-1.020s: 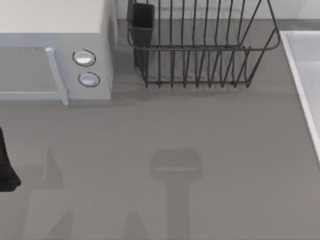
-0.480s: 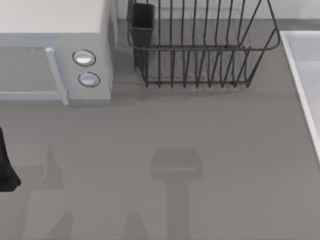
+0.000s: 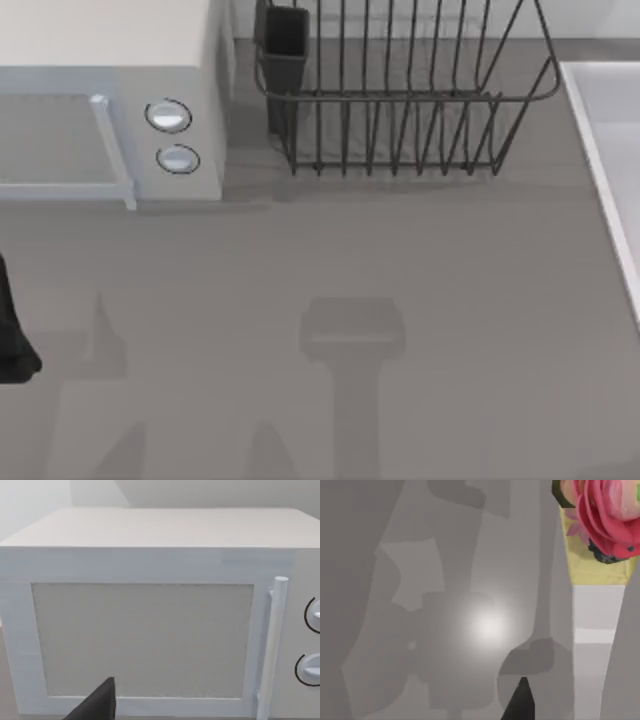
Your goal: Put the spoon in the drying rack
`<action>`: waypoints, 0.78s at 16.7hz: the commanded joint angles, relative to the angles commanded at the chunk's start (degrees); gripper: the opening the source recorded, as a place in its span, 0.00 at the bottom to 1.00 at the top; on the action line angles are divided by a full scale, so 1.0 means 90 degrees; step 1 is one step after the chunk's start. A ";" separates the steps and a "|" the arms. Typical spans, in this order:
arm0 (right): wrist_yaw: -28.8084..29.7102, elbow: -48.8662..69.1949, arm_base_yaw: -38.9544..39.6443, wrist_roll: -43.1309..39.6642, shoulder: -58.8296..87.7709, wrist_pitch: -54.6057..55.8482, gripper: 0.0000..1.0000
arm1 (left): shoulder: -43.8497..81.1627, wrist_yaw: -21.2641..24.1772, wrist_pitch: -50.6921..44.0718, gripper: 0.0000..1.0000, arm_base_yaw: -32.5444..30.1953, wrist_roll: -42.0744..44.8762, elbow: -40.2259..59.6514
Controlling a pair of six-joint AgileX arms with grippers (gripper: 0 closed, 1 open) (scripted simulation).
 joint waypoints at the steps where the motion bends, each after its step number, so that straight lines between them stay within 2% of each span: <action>1: 0.0000 0.0343 -0.0005 -0.0007 -0.0082 -0.0502 0.00 | 0.0000 0.0000 0.0000 1.00 0.0000 0.0000 0.0000; 4: 0.0002 0.1338 -0.0009 -0.0016 -0.0359 -0.1848 0.00 | 0.0000 0.0000 0.0000 1.00 0.0000 0.0000 0.0000; 7: 0.0005 0.2071 0.0007 -0.0005 -0.0632 -0.2673 0.00 | 0.0000 0.0000 0.0000 1.00 0.0000 0.0000 0.0000; 13: 0.0003 0.2271 0.0023 0.0016 -0.0718 -0.2879 0.00 | 0.0000 0.0000 0.0000 1.00 0.0000 0.0000 0.0000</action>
